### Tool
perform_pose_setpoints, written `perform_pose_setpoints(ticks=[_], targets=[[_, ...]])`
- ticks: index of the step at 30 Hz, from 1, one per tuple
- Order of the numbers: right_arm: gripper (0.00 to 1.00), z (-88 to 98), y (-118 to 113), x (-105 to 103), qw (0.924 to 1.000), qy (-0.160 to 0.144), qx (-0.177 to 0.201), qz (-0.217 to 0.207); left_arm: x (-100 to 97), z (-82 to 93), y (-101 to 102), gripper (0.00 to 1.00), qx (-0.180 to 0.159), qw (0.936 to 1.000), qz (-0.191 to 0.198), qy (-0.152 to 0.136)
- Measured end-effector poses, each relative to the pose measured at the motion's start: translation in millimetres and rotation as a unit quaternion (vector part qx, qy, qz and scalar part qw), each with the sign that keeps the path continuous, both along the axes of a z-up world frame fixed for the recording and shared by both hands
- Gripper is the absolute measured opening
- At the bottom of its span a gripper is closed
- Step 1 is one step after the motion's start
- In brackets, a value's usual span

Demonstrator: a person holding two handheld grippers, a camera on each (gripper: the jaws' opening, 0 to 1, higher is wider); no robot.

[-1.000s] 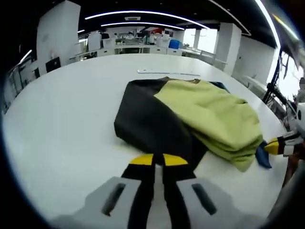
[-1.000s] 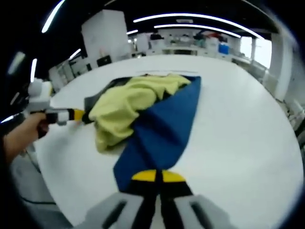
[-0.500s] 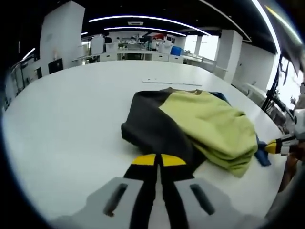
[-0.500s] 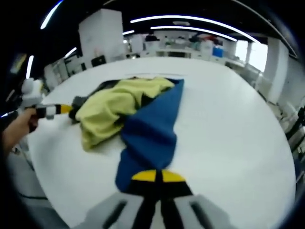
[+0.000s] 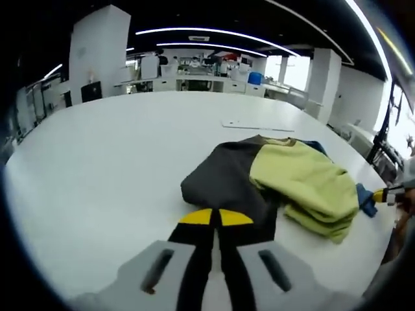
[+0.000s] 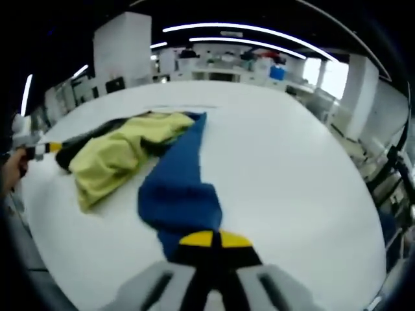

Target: Fold the garment on the visible template until the final outline fits inside the template.

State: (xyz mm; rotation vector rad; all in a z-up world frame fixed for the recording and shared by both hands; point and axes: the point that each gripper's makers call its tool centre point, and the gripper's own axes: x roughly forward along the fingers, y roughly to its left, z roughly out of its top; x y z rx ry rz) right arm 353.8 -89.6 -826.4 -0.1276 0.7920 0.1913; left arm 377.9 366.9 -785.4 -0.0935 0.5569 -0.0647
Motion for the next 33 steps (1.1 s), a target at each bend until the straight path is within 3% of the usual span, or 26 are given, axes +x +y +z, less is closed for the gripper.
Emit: perform_pose_setpoints(ticks=[7, 12, 16, 21, 25, 33], targets=[[0.0, 0.1, -18.6, 14.1, 0.9998, 0.007, -0.01, -0.013, 1.0, 15.0, 18.6, 0.0, 0.011, 0.9999, 0.006, 0.004], [0.0, 4.1, -32.7, 24.8, 0.9995, 0.003, -0.018, -0.026, 5.8, 27.9, 14.4, 0.0, 0.013, 0.9999, 0.007, -0.003], [0.0, 8.9, -43.7, 32.4, 0.9991, 0.002, -0.027, -0.032, 9.3, 36.8, 0.8, 0.0, 0.04, 0.9992, -0.008, 0.0], [0.0, 10.7, -54.0, 38.9, 0.9988, 0.006, -0.038, -0.031, 12.3, 38.8, -27.2, 0.0, 0.027, 0.999, -0.036, -0.001], [0.0, 9.5, -60.8, 41.5, 0.9984, 0.011, -0.045, -0.033, 12.8, 31.5, -48.1, 0.0, 0.019, 0.9986, -0.048, 0.003], [0.0, 1.2, -80.6, 50.0, 0.9974, 0.024, -0.048, -0.049, 2.3, -0.5, -92.1, 0.0, -0.011, 0.9965, -0.074, 0.035]])
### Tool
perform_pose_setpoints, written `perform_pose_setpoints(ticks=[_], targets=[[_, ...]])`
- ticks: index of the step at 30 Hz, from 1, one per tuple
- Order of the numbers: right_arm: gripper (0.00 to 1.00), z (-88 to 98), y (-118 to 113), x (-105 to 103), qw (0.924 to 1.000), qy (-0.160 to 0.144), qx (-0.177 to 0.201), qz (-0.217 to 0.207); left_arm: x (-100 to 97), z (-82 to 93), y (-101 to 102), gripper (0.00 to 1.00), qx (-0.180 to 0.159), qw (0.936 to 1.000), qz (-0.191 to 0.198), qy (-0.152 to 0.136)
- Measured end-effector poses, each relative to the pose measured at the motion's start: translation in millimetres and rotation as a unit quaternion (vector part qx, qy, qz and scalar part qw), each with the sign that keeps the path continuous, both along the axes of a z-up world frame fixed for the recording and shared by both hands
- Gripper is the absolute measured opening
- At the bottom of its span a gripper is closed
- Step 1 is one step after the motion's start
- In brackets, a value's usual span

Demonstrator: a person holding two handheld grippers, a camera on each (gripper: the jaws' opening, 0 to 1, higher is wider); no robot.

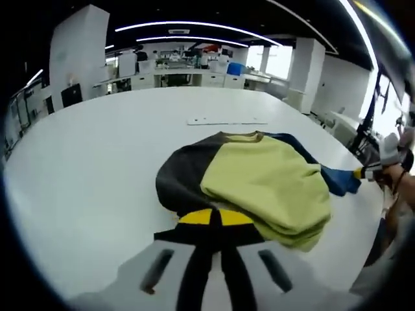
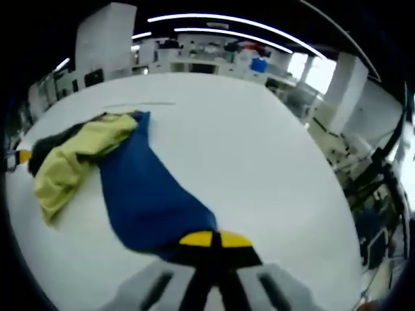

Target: Fold the garment on the visible template until the final outline fits inside the template.

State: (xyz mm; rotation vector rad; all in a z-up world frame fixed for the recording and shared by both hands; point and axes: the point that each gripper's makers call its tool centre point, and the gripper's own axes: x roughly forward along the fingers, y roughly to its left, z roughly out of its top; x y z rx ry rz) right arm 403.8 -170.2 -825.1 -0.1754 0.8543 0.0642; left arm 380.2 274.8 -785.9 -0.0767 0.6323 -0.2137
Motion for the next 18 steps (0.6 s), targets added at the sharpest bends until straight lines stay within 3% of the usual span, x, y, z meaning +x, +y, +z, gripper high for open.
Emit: perform_pose_setpoints(ticks=[11, 13, 18], targets=[[0.0, -9.1, -11.5, 5.8, 0.9996, 0.002, 0.015, -0.023, -8.8, -38.4, -18.9, 0.0, 0.022, 0.9995, -0.011, 0.019], [0.0, -9.0, -14.2, 7.8, 0.9996, -0.002, 0.012, -0.024, -6.6, -35.7, -23.7, 0.0, 0.023, 0.9997, -0.013, 0.002], [0.0, -13.8, -15.0, 11.1, 0.9997, 0.003, 0.017, -0.017, -5.9, -44.4, -23.8, 0.0, 0.051, 0.9982, -0.031, 0.002]])
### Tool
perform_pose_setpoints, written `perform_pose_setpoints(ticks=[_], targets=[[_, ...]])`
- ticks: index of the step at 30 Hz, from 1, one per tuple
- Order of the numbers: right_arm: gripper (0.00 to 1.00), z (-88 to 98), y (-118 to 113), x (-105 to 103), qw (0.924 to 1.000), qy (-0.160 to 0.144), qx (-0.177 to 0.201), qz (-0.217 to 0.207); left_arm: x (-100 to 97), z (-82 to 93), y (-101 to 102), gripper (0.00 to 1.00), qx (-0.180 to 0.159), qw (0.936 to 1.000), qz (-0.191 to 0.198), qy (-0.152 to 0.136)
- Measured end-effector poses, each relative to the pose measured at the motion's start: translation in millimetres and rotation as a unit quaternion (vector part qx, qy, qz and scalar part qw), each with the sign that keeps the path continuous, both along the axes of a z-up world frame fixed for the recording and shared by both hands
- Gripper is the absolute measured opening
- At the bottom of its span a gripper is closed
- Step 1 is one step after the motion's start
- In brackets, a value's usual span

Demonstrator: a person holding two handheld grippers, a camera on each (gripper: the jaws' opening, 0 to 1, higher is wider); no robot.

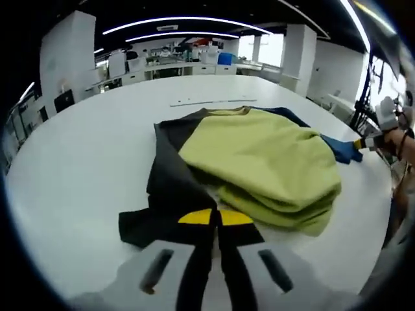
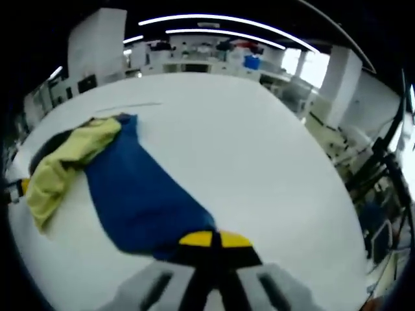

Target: Fold the garment on the visible template until the final outline fits inside the template.

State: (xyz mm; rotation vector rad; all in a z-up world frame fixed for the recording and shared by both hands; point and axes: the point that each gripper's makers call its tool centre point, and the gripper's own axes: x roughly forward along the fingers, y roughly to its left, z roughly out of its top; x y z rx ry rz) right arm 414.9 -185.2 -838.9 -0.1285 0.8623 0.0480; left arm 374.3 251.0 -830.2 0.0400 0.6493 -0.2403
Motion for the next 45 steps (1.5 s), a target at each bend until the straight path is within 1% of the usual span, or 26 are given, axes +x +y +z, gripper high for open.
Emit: perform_pose_setpoints(ticks=[3, 5, 6, 8, 10, 13, 15, 16, 18, 21, 22, 23, 24, 27, 29, 30, 31, 32, 33, 34, 35, 37, 39, 42, 44, 45], targets=[[0.0, 0.1, -0.1, 2.7, 0.9998, -0.008, 0.013, -0.011, -3.0, 3.8, -3.3, 0.03, 0.005, 0.9999, -0.007, -0.006], [0.0, 1.1, -0.5, 3.5, 0.9995, -0.014, 0.022, -0.02, -3.3, 7.2, -5.5, 0.1, 0.01, 0.9997, -0.016, -0.012], [0.03, 2.3, 0.9, 3.6, 0.9993, -0.015, 0.028, -0.022, -4.1, 9.1, -5.5, 0.14, 0.01, 0.9997, -0.017, -0.012], [0.14, 6.2, 4.4, 2.4, 0.9986, -0.021, 0.041, -0.025, -5.0, 20.2, -7.5, 0.23, 0.006, 0.9993, -0.027, -0.026], [0.24, 7.4, 4.2, 2.1, 0.9985, -0.023, 0.042, -0.028, -4.5, 30.3, -2.8, 0.27, 0.01, 0.9983, -0.04, -0.041], [0.3, 9.0, 6.2, 0.9, 0.9981, -0.025, 0.05, -0.025, -5.6, 38.7, 0.1, 0.32, 0.004, 0.997, -0.057, -0.052], [0.35, 9.9, 9.9, -4.7, 0.9972, -0.019, 0.067, -0.028, -6.0, 43.8, 3.8, 0.36, -0.002, 0.9968, -0.058, -0.055], [0.38, 8.4, 8.9, -4.6, 0.9971, -0.018, 0.068, -0.031, -5.7, 46.9, 7.8, 0.37, -0.002, 0.9965, -0.059, -0.058], [0.41, 8.5, 7.6, -8.8, 0.9974, -0.015, 0.062, -0.032, -4.3, 49.8, 23.6, 0.39, -0.002, 0.9965, -0.05, -0.067], [0.44, 8.0, 3.5, -12.3, 0.9972, -0.009, 0.059, -0.044, -1.1, 57.5, 36.8, 0.4, 0.001, 0.9965, -0.038, -0.074], [0.44, 9.9, 2.0, -14.4, 0.997, -0.011, 0.056, -0.052, 1.0, 59.4, 44.4, 0.4, 0.005, 0.9968, -0.032, -0.074], [0.44, 11.1, 2.1, -15.1, 0.997, -0.013, 0.055, -0.052, 1.5, 60.2, 46.3, 0.39, 0.006, 0.9969, -0.029, -0.073], [0.44, 12.3, 2.0, -15.7, 0.997, -0.014, 0.054, -0.054, 3.4, 62.1, 54.9, 0.37, 0.009, 0.997, -0.021, -0.074], [0.42, 12.6, 4.8, -16.8, 0.9969, -0.011, 0.056, -0.055, 7.5, 64.1, 69.2, 0.35, 0.016, 0.9969, -0.01, -0.077], [0.4, 11.7, 9.5, -17.9, 0.9967, -0.008, 0.061, -0.054, 10.6, 60.5, 79.9, 0.33, 0.024, 0.9973, -0.008, -0.069], [0.39, 11.3, 9.2, -17.4, 0.9965, -0.007, 0.062, -0.054, 10.9, 58.1, 81.4, 0.32, 0.026, 0.9975, -0.012, -0.065], [0.39, 9.8, 11.0, -16.9, 0.9968, -0.007, 0.061, -0.052, 10.1, 52.2, 83.1, 0.3, 0.021, 0.9985, -0.01, -0.05], [0.38, 8.4, 12.2, -16.9, 0.997, -0.005, 0.06, -0.05, 9.9, 49.0, 84.7, 0.28, 0.017, 0.9989, -0.004, -0.043], [0.37, 6.4, 15.1, -17.4, 0.9969, -0.001, 0.061, -0.049, 7.9, 45.5, 79.4, 0.26, 0.016, 0.9992, -0.012, -0.035], [0.35, 5.5, 17.3, -17.9, 0.997, 0.0, 0.061, -0.048, 8.2, 42.5, 80.2, 0.25, 0.019, 0.9992, -0.012, -0.032], [0.34, 3.5, 19.3, -17.8, 0.9972, 0.003, 0.06, -0.046, 10.7, 30.6, 84.4, 0.23, 0.03, 0.9992, -0.018, -0.018], [0.33, 1.7, 19.7, -16.8, 0.997, 0.005, 0.061, -0.049, 7.1, 23.5, 87.0, 0.21, 0.04, 0.999, -0.02, -0.001], [0.32, 1.1, 22.5, -18.5, 0.9967, 0.006, 0.061, -0.052, 9.0, 13.8, 87.1, 0.2, 0.035, 0.9989, -0.027, 0.012], [0.32, -1.0, 21.6, -17.4, 0.997, 0.008, 0.056, -0.054, 9.5, 6.0, 89.3, 0.19, 0.051, 0.9975, -0.041, 0.028], [0.31, -3.8, 19.7, -15.0, 0.9972, 0.009, 0.05, -0.054, 10.2, 4.3, 87.8, 0.18, 0.065, 0.9957, -0.058, 0.029], [0.3, -4.3, 19.7, -14.9, 0.9973, 0.011, 0.049, -0.053, 11.3, -1.2, 91.0, 0.18, 0.071, 0.9946, -0.065, 0.039]])
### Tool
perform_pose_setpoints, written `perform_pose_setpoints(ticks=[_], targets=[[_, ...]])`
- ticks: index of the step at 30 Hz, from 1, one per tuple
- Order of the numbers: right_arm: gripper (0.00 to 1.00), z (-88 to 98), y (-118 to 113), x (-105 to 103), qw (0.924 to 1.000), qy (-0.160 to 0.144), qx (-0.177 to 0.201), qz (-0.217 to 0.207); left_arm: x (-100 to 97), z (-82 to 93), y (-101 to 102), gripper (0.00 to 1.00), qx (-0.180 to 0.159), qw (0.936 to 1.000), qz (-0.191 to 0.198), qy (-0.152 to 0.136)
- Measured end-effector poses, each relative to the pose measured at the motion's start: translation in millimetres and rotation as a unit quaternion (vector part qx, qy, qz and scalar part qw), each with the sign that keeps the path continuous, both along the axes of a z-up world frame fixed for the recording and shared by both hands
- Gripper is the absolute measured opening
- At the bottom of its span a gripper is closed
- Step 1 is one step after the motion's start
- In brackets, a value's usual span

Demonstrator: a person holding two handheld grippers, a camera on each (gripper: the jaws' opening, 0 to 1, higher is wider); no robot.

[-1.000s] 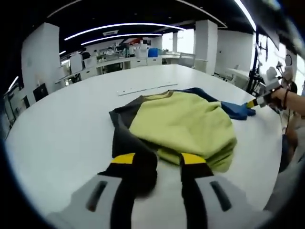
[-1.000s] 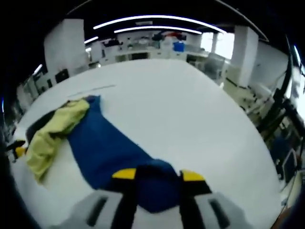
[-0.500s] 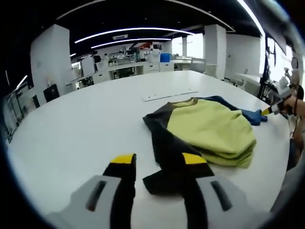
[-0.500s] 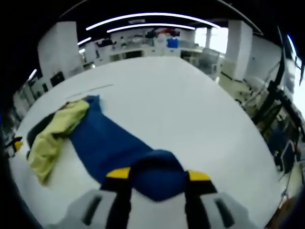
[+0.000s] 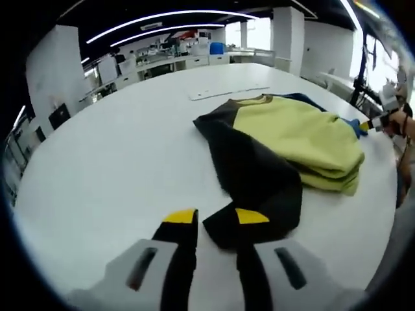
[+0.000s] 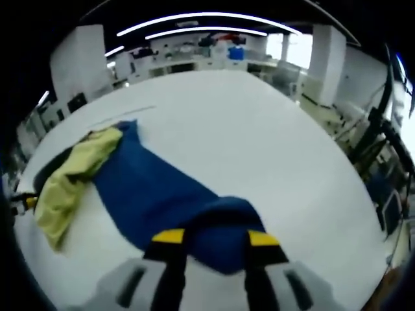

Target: Fold the garment on the visible template until the final outline fits inside the template.

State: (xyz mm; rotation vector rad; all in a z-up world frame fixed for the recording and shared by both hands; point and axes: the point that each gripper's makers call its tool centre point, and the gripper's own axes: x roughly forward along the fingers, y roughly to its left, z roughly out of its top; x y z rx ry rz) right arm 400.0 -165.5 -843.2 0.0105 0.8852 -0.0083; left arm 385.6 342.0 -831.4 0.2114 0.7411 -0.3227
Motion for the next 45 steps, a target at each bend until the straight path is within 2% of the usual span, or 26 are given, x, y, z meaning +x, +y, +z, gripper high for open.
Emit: perform_pose_setpoints(ticks=[3, 8, 12, 13, 17, 22, 27, 32, 34, 38, 40, 42, 45], targets=[[0.29, 0.3, 1.0, -1.9, 1.0, 0.002, 0.001, -0.002, -1.7, -9.6, 0.9, 0.18, 0.015, 0.9995, -0.014, 0.024], [0.22, -0.9, -3.3, -1.6, 0.9999, -0.002, 0.0, -0.013, -1.6, -7.2, -1.0, 0.15, 0.014, 0.9995, -0.019, 0.021], [0.14, -1.5, -7.0, -0.7, 0.9998, -0.008, -0.008, -0.014, -4.1, -7.9, -5.8, 0.07, -0.021, 0.9991, 0.017, 0.033], [0.11, -1.8, -8.5, 0.6, 0.9998, -0.01, -0.009, -0.015, -3.9, -8.5, 3.3, 0.0, -0.024, 0.997, 0.064, 0.037], [0.0, -1.6, -10.5, 0.3, 0.9998, -0.01, -0.011, -0.016, -4.2, -7.8, 6.3, 0.0, -0.054, 0.9945, 0.082, 0.038], [0.0, -2.3, -13.8, 1.3, 0.9997, -0.01, -0.02, -0.008, -7.0, -2.3, 10.0, 0.0, -0.047, 0.995, 0.084, 0.027], [0.01, -2.1, -8.8, 0.1, 0.9999, -0.003, -0.014, -0.002, -8.6, 8.5, 21.9, 0.0, -0.059, 0.9929, 0.103, 0.006], [0.12, -1.4, -0.9, 0.5, 1.0, -0.006, 0.001, 0.007, -17.1, 15.4, 16.9, 0.0, -0.066, 0.9913, 0.114, 0.0], [0.14, -1.8, 1.0, 1.2, 0.9998, -0.005, -0.009, 0.018, -19.9, 17.1, 17.8, 0.0, -0.069, 0.9907, 0.118, -0.003], [0.13, -2.0, -1.9, 3.5, 0.9998, -0.009, -0.007, 0.016, -19.5, 15.9, 22.0, 0.0, -0.067, 0.9905, 0.12, -0.004], [0.09, -1.8, -1.7, 4.0, 0.9996, -0.017, -0.011, 0.018, -20.5, 18.1, 22.9, 0.0, -0.065, 0.9901, 0.124, -0.008], [0.0, -2.5, -4.4, 5.6, 0.9995, -0.021, -0.017, 0.017, -19.8, 20.5, 26.2, 0.0, -0.065, 0.9897, 0.127, -0.012], [0.0, -3.0, -6.0, 7.0, 0.9995, -0.022, -0.016, 0.014, -17.3, 25.8, 31.0, 0.0, -0.067, 0.9886, 0.133, -0.023]])
